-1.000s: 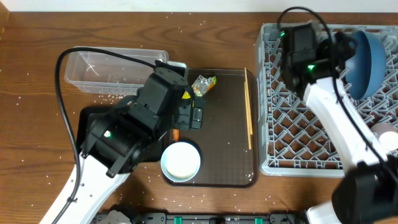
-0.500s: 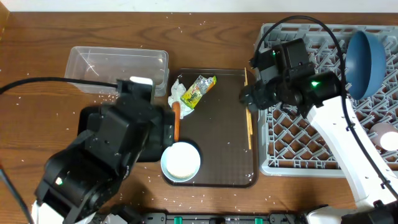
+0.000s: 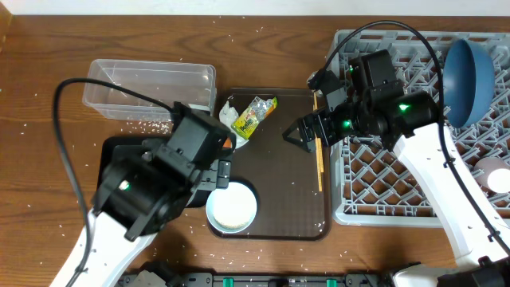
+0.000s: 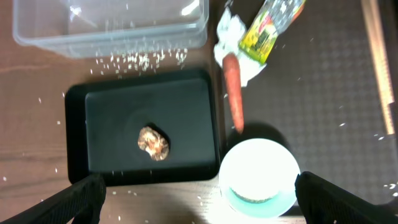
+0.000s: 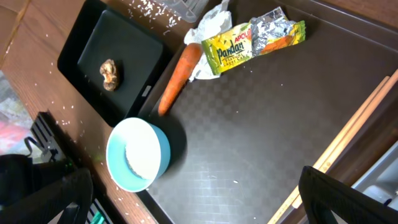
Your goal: Sort waste into correct bins and load items into the dishwasher rack
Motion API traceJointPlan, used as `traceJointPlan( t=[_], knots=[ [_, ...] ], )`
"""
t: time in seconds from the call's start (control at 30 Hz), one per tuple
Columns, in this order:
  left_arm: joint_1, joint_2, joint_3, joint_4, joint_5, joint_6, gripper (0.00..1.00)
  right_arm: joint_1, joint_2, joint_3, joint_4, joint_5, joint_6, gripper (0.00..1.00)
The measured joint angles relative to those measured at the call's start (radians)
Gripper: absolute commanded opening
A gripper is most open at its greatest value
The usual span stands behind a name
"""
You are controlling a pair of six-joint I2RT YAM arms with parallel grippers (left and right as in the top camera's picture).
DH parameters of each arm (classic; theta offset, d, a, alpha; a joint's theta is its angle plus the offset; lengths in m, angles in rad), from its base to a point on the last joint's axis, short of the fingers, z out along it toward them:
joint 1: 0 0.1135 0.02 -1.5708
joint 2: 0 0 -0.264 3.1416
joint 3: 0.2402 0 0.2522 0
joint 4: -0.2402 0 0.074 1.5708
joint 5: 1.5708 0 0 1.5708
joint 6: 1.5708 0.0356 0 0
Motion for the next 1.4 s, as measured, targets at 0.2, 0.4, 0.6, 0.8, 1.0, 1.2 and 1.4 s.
traceJointPlan(
  t=[0.2,0.4,0.6,0.8,1.0,1.2,1.4],
  knots=[
    [0.0,0.074,-0.05,-0.011,0.006,-0.043,0.98,0.0,0.0,0.0,0.0,0.018,0.026,0.99],
    [0.0,0.118,-0.096,-0.014,0.024,-0.088,0.98,0.0,0.0,0.0,0.0,0.063,0.09,0.99],
    [0.0,0.117,-0.098,-0.014,0.031,-0.106,0.98,0.0,0.0,0.0,0.0,0.077,0.121,0.99],
    [0.0,0.117,-0.098,-0.016,0.042,-0.106,0.98,0.0,0.0,0.0,-0.004,0.077,0.153,0.99],
    [0.0,0.117,-0.098,-0.031,0.05,-0.141,0.98,0.0,0.0,0.0,-0.04,0.079,0.168,0.99],
    [0.0,0.117,-0.108,-0.031,0.076,-0.16,0.98,0.0,0.0,0.0,-0.048,0.085,0.174,0.99],
    [0.0,0.117,-0.217,-0.005,0.132,-0.17,0.98,0.0,0.0,0.0,-0.047,0.088,0.189,0.99]
  ],
)
